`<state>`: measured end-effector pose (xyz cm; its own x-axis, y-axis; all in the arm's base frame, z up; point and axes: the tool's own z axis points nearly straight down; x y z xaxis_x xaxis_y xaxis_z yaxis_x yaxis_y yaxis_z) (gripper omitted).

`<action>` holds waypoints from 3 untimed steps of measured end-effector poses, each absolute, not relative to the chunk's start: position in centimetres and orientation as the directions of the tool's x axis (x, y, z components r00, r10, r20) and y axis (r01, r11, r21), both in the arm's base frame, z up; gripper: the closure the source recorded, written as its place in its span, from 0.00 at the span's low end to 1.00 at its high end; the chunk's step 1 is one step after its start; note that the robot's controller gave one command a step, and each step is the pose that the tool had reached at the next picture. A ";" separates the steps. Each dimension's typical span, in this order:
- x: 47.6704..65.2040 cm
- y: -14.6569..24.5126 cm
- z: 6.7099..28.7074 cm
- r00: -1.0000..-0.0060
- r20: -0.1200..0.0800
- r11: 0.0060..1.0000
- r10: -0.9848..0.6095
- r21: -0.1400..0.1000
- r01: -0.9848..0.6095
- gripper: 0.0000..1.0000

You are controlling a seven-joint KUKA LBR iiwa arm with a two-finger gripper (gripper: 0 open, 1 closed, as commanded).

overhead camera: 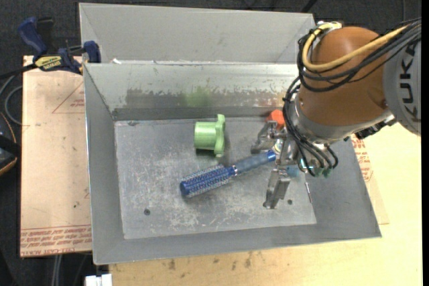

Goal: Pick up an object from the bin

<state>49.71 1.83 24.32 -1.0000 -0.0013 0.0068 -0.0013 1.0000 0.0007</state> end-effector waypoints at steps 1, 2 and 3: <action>56.5 8.8 7.2 -0.879 -0.009 0.879 -0.478 -0.002 -0.478 0.00; 56.7 8.9 7.4 -0.880 -0.005 0.880 -0.475 0.000 -0.475 0.00; 56.8 8.9 7.6 -0.882 -0.004 0.882 -0.472 0.001 -0.472 0.00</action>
Offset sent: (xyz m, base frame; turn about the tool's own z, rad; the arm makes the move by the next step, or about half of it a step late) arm 0.0647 0.0690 -0.1732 -0.4990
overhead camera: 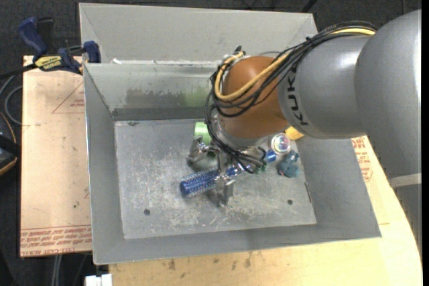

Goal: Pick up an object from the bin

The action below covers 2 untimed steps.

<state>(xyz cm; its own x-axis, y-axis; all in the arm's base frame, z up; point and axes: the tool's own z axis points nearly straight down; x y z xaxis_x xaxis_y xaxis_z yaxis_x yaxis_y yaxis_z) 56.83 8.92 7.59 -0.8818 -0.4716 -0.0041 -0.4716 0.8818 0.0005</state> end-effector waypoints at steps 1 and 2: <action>56.9 8.9 7.7 -0.883 -0.003 0.883 -0.469 0.001 -0.469 0.00; 57.0 8.9 7.7 -0.885 -0.002 0.885 -0.466 0.001 -0.466 0.00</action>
Offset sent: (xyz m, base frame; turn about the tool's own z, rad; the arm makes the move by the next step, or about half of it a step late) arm 0.0000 0.0000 0.0000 0.0000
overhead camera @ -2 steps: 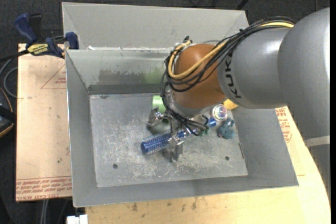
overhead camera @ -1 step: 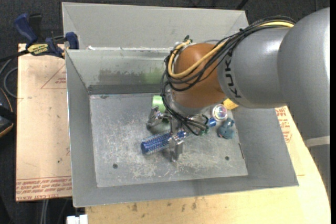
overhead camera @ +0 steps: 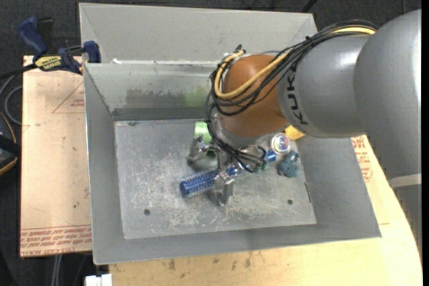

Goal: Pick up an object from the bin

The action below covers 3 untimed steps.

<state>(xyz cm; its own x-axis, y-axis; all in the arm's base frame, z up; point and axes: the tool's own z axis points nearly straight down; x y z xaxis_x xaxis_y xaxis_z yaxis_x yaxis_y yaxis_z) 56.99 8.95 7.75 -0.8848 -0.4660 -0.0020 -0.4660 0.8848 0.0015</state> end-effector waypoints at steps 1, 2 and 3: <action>57.2 9.0 7.9 -0.885 -0.010 0.885 -0.465 0.000 -0.465 1.00; 57.3 9.2 14.1 -0.886 -0.008 0.886 -0.463 -0.001 -0.463 1.00; 57.3 9.2 14.1 -0.887 -0.002 0.887 -0.462 0.001 -0.462 1.00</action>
Offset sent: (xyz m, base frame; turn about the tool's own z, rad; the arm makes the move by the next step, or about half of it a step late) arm 0.0000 0.0000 0.0000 0.0000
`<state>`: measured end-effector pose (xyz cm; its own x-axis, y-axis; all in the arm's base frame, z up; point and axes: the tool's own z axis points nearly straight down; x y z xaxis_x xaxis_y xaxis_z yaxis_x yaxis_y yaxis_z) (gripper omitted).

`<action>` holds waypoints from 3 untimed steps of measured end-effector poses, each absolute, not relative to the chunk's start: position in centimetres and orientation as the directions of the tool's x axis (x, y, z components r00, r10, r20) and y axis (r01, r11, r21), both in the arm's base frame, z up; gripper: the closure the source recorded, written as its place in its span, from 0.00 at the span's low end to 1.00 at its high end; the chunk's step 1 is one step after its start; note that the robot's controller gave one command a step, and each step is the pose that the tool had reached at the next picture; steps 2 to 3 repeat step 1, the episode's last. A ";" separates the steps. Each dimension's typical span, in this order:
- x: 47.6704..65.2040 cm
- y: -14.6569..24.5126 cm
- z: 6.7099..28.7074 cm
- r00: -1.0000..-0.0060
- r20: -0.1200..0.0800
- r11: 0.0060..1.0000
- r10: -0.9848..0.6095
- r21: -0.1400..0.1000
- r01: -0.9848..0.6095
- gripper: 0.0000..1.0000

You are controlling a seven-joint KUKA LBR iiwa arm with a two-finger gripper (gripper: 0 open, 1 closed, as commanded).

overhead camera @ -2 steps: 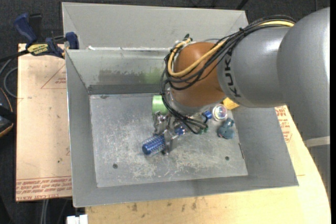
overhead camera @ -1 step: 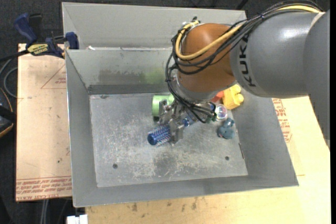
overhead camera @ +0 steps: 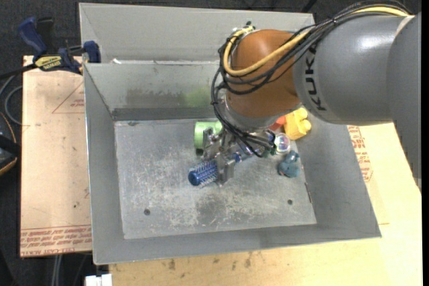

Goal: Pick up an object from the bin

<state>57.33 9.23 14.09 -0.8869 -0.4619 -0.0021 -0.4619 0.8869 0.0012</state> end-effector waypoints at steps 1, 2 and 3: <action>57.4 9.3 17.8 -0.888 -0.006 0.888 -0.460 -0.001 -0.460 1.00; 57.4 9.3 17.8 -0.888 -0.006 0.888 -0.460 -0.001 -0.460 1.00; 57.4 9.3 17.8 -0.888 -0.006 0.888 -0.460 -0.001 -0.460 1.00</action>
Offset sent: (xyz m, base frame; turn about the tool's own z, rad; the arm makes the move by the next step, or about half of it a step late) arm 0.0002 0.0000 0.0357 0.0000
